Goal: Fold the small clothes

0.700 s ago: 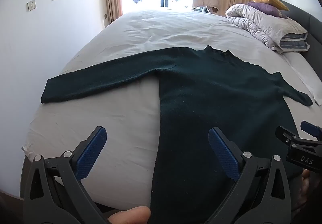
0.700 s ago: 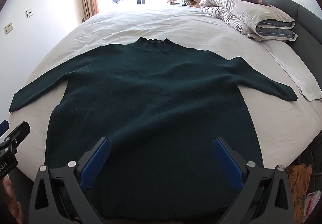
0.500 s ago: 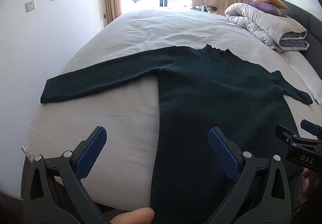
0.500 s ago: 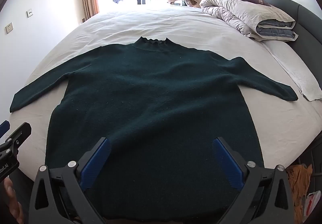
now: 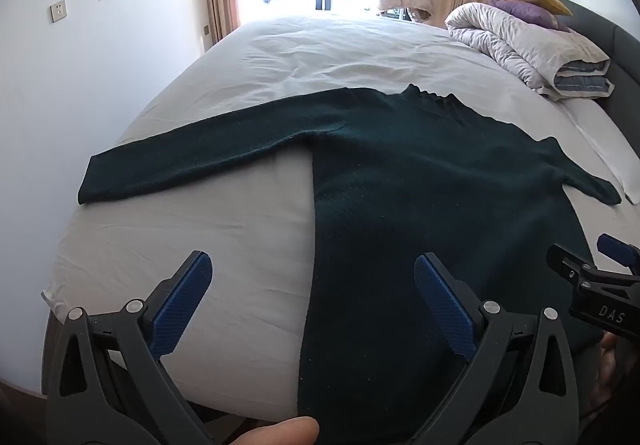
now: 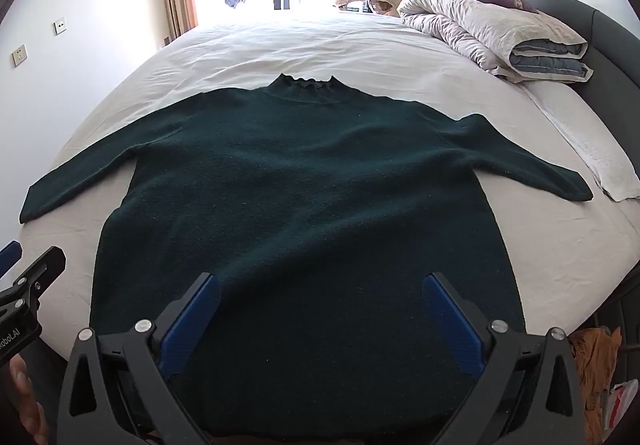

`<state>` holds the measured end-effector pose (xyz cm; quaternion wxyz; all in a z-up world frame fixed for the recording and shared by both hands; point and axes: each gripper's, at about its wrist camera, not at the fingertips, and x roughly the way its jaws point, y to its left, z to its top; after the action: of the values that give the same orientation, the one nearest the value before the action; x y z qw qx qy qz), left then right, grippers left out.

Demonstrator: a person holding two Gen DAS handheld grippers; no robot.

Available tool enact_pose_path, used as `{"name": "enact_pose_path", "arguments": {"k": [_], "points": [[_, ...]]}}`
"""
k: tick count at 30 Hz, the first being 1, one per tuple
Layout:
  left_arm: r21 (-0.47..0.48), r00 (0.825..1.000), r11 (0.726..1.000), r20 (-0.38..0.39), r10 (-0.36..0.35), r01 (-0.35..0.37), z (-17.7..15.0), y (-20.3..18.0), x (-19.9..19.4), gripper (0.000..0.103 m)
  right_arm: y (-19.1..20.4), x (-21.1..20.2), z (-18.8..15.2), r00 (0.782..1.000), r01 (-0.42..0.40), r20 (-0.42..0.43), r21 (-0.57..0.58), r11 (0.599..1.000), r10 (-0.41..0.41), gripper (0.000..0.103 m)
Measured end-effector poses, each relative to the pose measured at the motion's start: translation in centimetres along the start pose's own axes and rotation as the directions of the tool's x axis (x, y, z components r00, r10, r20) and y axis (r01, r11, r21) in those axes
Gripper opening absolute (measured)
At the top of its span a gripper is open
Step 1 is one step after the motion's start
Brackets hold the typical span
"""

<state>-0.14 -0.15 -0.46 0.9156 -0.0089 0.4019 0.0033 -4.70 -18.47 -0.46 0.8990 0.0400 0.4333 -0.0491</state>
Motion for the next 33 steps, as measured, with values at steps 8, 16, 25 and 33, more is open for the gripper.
{"name": "enact_pose_path", "arguments": {"k": [8, 16, 25, 33], "points": [[0.001, 1.000, 1.000, -0.001, 0.000, 0.000, -0.19, -0.16, 0.08, 0.103, 0.04, -0.06, 0.00, 1.000, -0.001, 0.001, 0.001, 1.000, 0.001, 0.103], [0.001, 1.000, 1.000, -0.003, -0.001, 0.001, -0.14, -0.12, 0.13, 0.103, 0.19, 0.00, -0.05, 1.000, -0.004, 0.000, 0.002, 1.000, 0.004, 0.103], [0.000, 1.000, 1.000, -0.004, -0.002, 0.002, -0.12, -0.10, 0.17, 0.103, 0.28, 0.04, -0.12, 1.000, -0.004, 0.000, 0.002, 1.000, 0.004, 0.103], [0.000, 1.000, 1.000, -0.005, -0.002, 0.002, -0.20, -0.17, 0.20, 0.103, 0.06, 0.00, -0.13, 1.000, -0.006, -0.001, 0.003, 1.000, 0.006, 0.103]]}}
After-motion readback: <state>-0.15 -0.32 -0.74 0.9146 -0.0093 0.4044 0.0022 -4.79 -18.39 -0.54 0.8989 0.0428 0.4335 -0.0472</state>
